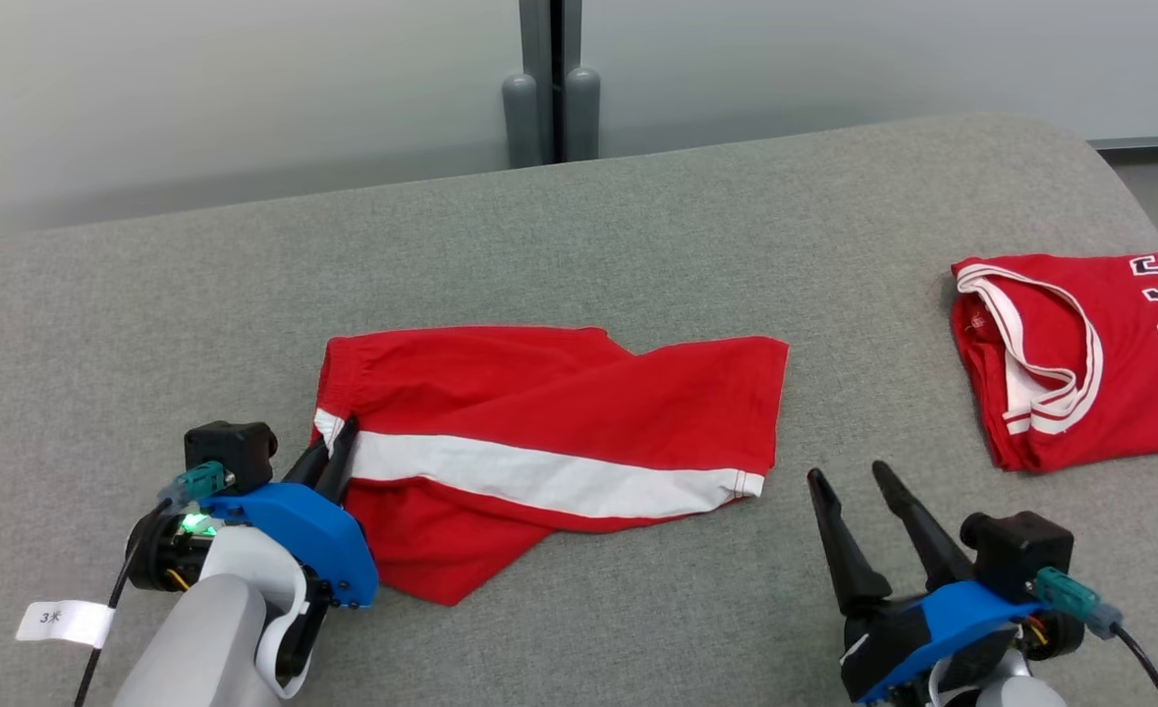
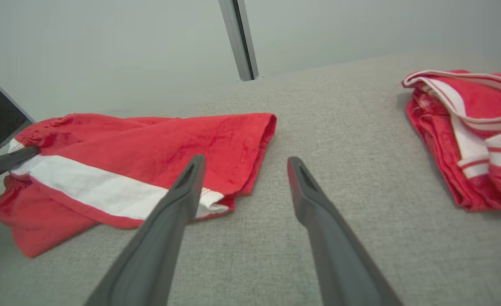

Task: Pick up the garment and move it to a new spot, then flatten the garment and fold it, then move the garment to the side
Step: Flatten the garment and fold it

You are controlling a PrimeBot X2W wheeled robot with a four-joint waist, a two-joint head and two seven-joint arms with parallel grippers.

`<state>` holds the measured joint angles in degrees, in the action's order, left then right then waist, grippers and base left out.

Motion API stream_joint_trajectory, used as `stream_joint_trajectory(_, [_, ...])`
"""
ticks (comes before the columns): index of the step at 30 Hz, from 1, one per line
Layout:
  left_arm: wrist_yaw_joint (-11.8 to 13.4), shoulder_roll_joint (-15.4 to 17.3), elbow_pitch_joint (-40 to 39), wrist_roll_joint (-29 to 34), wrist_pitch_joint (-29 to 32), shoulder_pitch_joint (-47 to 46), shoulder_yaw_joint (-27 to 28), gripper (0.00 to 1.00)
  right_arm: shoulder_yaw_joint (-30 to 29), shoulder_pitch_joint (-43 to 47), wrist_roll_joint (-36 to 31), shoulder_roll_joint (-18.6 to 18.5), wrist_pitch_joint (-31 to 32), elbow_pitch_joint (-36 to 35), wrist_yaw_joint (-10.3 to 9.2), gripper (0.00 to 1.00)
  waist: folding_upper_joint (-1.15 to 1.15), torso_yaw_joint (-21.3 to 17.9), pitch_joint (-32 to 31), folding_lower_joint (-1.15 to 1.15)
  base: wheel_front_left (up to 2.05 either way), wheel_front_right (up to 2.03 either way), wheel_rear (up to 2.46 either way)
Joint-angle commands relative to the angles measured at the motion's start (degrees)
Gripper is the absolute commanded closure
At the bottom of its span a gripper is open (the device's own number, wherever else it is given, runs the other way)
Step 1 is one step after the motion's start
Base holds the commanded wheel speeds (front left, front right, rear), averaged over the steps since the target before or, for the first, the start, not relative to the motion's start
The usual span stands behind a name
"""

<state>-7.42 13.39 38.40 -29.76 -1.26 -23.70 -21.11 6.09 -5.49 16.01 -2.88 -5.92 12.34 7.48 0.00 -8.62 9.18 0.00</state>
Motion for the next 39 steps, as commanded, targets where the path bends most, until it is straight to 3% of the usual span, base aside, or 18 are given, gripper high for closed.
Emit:
stream_joint_trajectory(1, [0.0,0.0,-0.7,-0.2,-0.9,0.6,-0.1,1.0,0.6,0.1,0.7,0.0,1.5,0.6,0.03,0.0,0.0,0.6,0.0,0.0,0.0,0.0,0.0])
stream_joint_trajectory(11, [1.2,-0.7,-7.0,1.1,-5.0,3.5,-1.4,1.0,3.9,-3.2,3.4,0.0,6.7,6.7,0.03,0.0,0.0,3.6,0.5,0.0,0.0,0.0,0.0])
stream_joint_trajectory(27, [2.6,-0.3,-14.0,0.3,-4.2,5.9,-2.4,1.0,7.5,-14.5,3.3,0.0,2.5,23.4,0.03,0.0,0.0,6.0,1.4,0.0,0.0,0.0,0.0])
stream_joint_trajectory(28, [2.7,-0.3,-14.2,0.2,-4.2,6.0,-2.4,1.0,8.1,-15.0,3.7,0.0,2.1,23.7,0.03,0.81,0.0,6.0,1.4,0.0,0.0,0.0,0.0])
stream_joint_trajectory(29, [2.8,-0.2,-14.3,0.0,-4.2,6.1,-2.3,1.0,8.6,-15.2,4.0,-0.1,1.6,24.2,0.03,1.0,0.0,6.0,1.4,0.0,0.0,0.0,0.0])
stream_joint_trajectory(39, [3.3,-0.5,-16.8,-2.6,-6.0,8.4,-0.4,1.0,6.6,-14.2,5.1,-0.1,-3.1,19.8,0.03,1.0,0.0,5.4,0.1,0.0,0.0,0.0,0.0])
